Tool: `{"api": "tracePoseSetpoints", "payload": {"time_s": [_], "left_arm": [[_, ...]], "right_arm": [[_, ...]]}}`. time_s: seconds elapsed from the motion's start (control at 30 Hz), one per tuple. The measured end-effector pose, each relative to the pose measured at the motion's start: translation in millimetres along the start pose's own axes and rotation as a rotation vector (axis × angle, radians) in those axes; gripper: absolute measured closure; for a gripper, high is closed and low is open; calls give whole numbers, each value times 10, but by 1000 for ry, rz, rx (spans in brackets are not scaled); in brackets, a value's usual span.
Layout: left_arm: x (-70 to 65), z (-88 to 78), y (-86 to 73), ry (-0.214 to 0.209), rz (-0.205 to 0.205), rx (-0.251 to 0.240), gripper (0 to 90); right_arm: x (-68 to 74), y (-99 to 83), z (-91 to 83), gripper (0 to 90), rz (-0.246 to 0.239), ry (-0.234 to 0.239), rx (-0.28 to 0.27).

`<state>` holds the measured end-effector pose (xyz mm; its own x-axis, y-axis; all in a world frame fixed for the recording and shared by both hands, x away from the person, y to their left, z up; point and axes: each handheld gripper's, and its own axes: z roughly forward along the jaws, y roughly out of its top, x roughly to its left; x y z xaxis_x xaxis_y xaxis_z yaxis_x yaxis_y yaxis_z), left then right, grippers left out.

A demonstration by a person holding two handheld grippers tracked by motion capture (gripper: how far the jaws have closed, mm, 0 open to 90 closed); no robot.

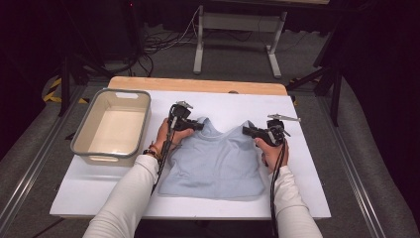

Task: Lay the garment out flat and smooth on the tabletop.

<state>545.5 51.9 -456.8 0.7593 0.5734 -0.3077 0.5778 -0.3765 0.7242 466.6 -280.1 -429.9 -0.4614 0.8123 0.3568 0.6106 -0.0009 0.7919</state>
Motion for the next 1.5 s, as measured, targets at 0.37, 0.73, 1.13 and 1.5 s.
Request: {"api": "tracePoseSetpoints", "payload": {"time_s": [0.37, 0.73, 1.13, 1.5], "left_arm": [[-202, -524, 86, 106, 38, -267, 847], [-479, -922, 104, 277, 86, -395, 829], [-459, -736, 7, 323, 118, -289, 326], [-911, -793, -651, 294, 392, -144, 270]], "right_arm": [[185, 133, -96, 867, -186, -17, -41], [438, 430, -226, 859, -308, -14, -121], [340, 340, -122, 553, -314, -154, -62], [104, -299, -177, 447, -340, -87, 152]]}}
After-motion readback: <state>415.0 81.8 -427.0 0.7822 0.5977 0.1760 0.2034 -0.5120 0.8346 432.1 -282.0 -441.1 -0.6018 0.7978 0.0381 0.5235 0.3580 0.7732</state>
